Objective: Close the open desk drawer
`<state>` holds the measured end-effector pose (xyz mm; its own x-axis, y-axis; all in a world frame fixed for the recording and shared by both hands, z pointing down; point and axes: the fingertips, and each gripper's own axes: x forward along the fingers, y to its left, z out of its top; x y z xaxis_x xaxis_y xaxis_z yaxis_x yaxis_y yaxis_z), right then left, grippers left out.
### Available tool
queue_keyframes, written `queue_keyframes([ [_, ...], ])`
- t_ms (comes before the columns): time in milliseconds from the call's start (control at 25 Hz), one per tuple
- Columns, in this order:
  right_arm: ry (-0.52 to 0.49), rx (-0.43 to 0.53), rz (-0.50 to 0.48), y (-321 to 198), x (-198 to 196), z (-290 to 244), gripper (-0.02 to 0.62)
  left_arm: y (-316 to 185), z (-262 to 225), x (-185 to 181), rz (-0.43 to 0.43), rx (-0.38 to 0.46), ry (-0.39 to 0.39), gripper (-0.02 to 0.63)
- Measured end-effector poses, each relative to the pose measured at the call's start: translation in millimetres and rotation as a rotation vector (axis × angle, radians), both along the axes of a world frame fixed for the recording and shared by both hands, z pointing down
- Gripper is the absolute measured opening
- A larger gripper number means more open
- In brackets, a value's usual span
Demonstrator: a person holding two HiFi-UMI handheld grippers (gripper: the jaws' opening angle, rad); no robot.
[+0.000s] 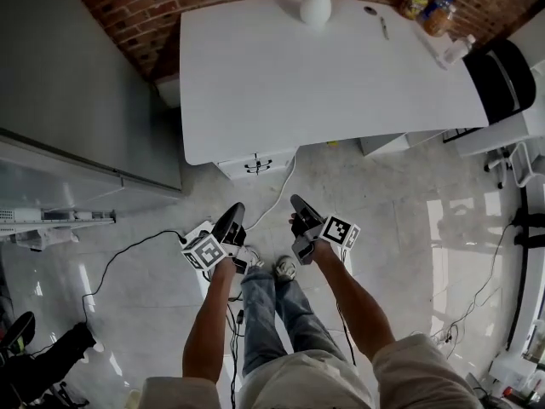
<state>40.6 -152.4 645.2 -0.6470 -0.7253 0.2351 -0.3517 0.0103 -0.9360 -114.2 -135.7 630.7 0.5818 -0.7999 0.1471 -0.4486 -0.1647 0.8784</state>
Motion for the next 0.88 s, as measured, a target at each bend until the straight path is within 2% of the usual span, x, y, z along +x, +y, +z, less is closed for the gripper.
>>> queue_keyframes([
  [160, 0.216, 0.116, -0.102, 2.2, -1.1, -32.0, 0.017, 0.9, -35.2, -4.4, 0.006, 0.05, -0.147, 0.012],
  [320, 0.423, 0.265, -0.174, 8.6, 0.4, -75.2, 0.017, 11.9, -72.1, 6.5, 0.087, 0.154, -0.347, 0.012],
  [400, 0.509, 0.343, -0.184, 14.1, 3.2, -100.2, 0.017, 17.5, -98.3, 9.5, 0.101, 0.216, -0.46, 0.012],
  [520, 0.654, 0.478, -0.177, 23.4, 6.9, -145.5, 0.017, 27.3, -145.0, 10.6, 0.074, 0.308, -0.598, 0.012],
  [720, 0.913, 0.711, -0.235, 45.2, -3.4, -213.0, 0.017, 46.6, -213.0, 22.0, 0.058, 0.441, -0.751, 0.012],
  [800, 0.977, 0.795, -0.263, 57.6, -10.6, -236.0, 0.017, 56.2, -232.5, 26.7, 0.051, 0.469, -0.794, 0.012],
  [880, 0.998, 0.839, -0.281, 71.5, -16.6, -252.9, 0.017, 68.1, -247.3, 31.5, 0.044, 0.495, -0.81, 0.012],
])
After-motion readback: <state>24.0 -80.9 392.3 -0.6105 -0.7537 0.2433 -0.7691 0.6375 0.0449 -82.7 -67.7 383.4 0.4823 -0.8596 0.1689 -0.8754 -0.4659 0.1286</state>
